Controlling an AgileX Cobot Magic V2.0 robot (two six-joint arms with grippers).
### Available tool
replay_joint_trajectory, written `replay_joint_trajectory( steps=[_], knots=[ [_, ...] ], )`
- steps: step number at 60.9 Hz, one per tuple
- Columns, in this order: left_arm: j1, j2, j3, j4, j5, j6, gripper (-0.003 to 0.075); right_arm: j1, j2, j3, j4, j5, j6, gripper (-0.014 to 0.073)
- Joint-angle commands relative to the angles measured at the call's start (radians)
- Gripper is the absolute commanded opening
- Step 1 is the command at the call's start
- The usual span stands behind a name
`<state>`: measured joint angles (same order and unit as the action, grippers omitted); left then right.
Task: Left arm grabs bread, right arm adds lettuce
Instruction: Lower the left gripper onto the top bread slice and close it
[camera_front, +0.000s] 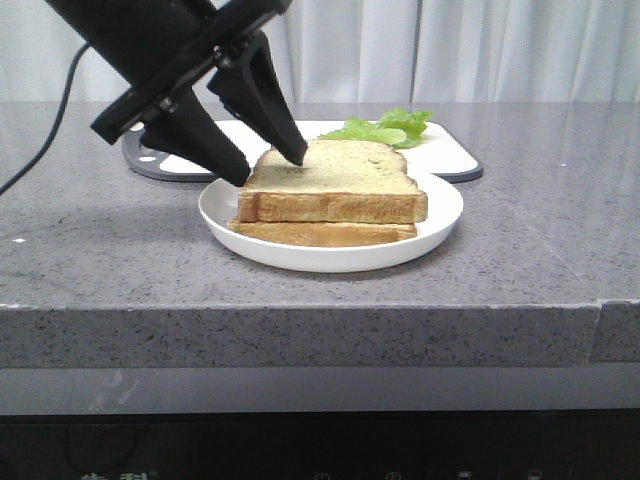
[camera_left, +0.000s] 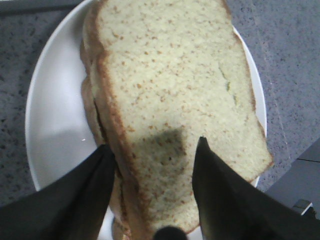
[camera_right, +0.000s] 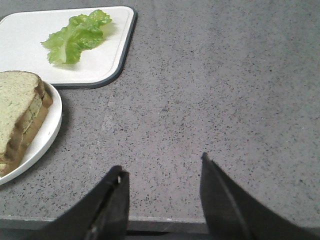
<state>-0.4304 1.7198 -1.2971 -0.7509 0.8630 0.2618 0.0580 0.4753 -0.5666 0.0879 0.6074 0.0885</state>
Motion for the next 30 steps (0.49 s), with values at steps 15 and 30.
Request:
replay_joint_trajectory(
  steps=[15, 30],
  knots=[
    [-0.007, -0.015, -0.032, -0.052, -0.019, 0.001, 0.0227, -0.006, 0.013, -0.027, 0.000, -0.069, -0.007, 0.0363],
    [-0.007, -0.015, -0.032, -0.052, -0.015, 0.001, 0.0032, -0.006, 0.013, -0.027, 0.000, -0.060, -0.007, 0.0363]
  ],
)
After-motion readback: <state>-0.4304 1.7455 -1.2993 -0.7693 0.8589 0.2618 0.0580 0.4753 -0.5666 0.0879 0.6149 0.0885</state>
